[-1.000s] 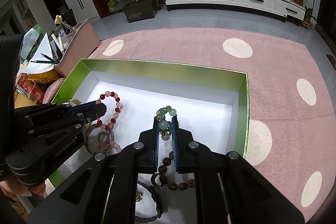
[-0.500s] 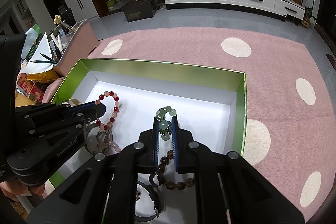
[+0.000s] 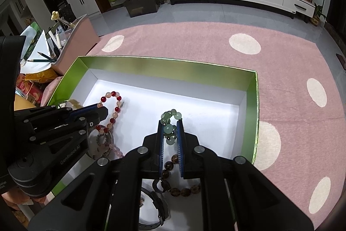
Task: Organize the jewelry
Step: 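Lower both items into the box and open both tools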
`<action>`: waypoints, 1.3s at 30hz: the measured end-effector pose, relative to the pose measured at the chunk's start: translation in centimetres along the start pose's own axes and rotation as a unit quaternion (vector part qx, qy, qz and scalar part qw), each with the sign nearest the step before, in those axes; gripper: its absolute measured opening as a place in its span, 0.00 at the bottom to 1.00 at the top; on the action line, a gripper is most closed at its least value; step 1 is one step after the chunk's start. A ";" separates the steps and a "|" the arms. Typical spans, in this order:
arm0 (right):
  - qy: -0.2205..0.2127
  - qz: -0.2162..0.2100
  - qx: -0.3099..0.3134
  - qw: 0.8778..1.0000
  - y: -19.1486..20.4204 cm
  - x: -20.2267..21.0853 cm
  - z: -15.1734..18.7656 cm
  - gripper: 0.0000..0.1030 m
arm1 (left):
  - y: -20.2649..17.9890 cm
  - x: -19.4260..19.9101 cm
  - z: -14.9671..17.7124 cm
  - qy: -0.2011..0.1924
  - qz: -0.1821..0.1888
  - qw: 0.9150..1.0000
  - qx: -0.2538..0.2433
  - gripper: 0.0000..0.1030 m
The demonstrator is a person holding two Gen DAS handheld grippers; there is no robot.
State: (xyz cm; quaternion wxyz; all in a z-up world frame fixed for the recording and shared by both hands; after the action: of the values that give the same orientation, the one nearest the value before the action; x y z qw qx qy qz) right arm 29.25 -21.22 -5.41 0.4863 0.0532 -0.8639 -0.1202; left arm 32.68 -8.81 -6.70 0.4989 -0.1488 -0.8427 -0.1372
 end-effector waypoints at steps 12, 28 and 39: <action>0.007 0.006 0.005 1.000 0.1 -0.2 0.0 0.10 | -0.2 0.1 0.1 0.004 -0.003 1.000 -0.004 0.07; 0.012 0.006 0.003 1.000 0.0 -0.4 0.1 0.10 | -0.7 0.2 0.2 0.010 -0.005 1.000 -0.007 0.07; 0.014 0.010 0.000 1.000 -0.1 -0.5 0.1 0.11 | -0.9 0.1 0.3 0.014 -0.006 1.000 -0.009 0.07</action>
State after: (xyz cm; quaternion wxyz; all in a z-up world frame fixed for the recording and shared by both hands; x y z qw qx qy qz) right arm 29.39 -21.16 -5.87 0.4994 0.0464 -0.8576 -0.1144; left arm 32.07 -9.53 -6.82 0.5087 -0.1461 -0.8351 -0.1502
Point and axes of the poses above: each gripper's, at about its wrist camera, not at the fingertips, and x roughly against the way its jaws point, y to its left, z to its underside, the point moved 2 cm from there along -x, roughly the way its jaws point, and after that the axes turned 9 degrees about -x, right-handed, at the moved point
